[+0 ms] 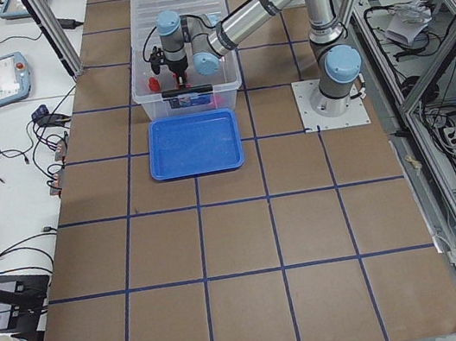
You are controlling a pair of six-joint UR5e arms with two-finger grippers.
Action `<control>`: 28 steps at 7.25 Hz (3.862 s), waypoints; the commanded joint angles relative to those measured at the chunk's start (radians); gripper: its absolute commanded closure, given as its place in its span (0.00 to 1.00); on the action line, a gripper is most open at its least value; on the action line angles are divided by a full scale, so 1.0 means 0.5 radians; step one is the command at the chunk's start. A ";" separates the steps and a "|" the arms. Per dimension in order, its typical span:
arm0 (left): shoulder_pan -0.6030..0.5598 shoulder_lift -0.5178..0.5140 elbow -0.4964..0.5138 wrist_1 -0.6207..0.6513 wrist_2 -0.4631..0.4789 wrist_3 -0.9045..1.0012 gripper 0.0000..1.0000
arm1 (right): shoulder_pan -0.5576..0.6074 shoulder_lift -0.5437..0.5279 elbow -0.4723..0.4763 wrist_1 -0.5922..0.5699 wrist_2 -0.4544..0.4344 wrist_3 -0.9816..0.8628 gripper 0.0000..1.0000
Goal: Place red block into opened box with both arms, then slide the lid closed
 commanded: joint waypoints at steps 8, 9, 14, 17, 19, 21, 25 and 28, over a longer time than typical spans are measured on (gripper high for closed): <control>-0.009 0.445 0.698 -1.236 -0.025 -0.001 0.00 | -0.018 0.068 0.050 -0.023 -0.034 -0.004 0.00; -0.008 0.515 0.726 -1.419 -0.022 0.011 0.00 | -0.022 0.084 0.102 -0.038 -0.034 0.002 0.00; 0.001 0.577 0.653 -1.409 -0.022 0.011 0.00 | -0.236 0.102 0.320 -0.219 0.000 0.008 0.00; 0.004 0.611 0.662 -1.409 -0.016 0.011 0.00 | -0.212 0.127 0.324 -0.213 0.006 0.002 0.00; 0.004 0.617 0.662 -1.412 -0.016 0.014 0.00 | -0.169 0.154 0.324 -0.204 0.003 0.005 0.00; 0.001 0.617 0.677 -1.415 -0.016 0.011 0.00 | -0.138 0.154 0.321 -0.210 0.006 0.011 0.00; -0.002 0.617 0.695 -1.433 0.067 0.014 0.00 | 0.156 0.151 0.321 -0.176 0.000 0.384 0.00; -0.002 0.617 0.695 -1.430 0.067 0.014 0.00 | 0.386 0.157 0.321 -0.182 0.009 0.728 0.00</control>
